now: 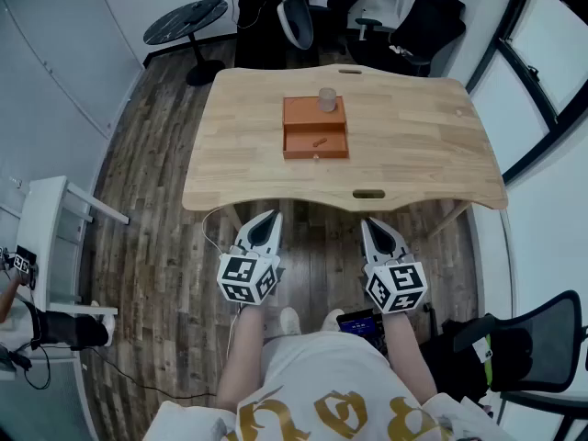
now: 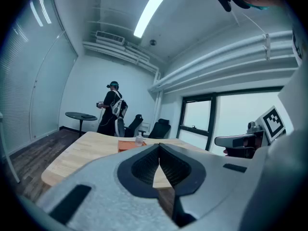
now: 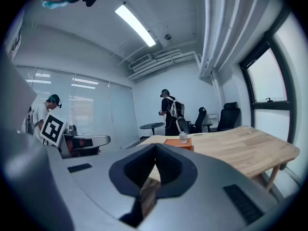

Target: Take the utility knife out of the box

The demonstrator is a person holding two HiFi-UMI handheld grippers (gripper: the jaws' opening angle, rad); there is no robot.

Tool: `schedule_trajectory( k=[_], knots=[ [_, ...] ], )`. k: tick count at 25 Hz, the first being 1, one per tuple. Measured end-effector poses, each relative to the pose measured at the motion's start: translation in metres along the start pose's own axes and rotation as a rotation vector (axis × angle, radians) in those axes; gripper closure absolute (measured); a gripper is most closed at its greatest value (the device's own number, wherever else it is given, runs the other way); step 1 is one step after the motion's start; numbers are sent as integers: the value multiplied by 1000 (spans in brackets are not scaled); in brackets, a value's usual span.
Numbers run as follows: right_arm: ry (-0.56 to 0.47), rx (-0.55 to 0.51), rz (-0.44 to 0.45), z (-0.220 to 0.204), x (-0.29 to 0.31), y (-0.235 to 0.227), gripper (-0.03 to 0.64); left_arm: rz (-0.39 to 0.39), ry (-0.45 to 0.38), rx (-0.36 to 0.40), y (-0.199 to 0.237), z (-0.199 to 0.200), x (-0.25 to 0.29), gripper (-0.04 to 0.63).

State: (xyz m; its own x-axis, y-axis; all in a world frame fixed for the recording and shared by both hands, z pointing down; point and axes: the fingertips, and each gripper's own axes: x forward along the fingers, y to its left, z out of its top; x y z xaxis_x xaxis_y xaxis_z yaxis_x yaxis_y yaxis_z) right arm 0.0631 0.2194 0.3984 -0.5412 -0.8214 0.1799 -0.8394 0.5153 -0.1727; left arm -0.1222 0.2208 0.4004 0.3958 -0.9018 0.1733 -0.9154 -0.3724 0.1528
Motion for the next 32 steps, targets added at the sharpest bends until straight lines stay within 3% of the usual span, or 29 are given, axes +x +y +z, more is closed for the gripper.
schedule_trajectory(
  k=[11,24,32],
  knots=[
    [-18,19,-8,0,-9,-22,606,0,7,-3,-16,-4,12,586],
    [-4,37,60,-14,-18,-45,606,8,17,-3,-47,-19,21,586],
    [-8,48,48,-10,12,-70,605,5,32,9,-33,-22,57,586]
  ],
)
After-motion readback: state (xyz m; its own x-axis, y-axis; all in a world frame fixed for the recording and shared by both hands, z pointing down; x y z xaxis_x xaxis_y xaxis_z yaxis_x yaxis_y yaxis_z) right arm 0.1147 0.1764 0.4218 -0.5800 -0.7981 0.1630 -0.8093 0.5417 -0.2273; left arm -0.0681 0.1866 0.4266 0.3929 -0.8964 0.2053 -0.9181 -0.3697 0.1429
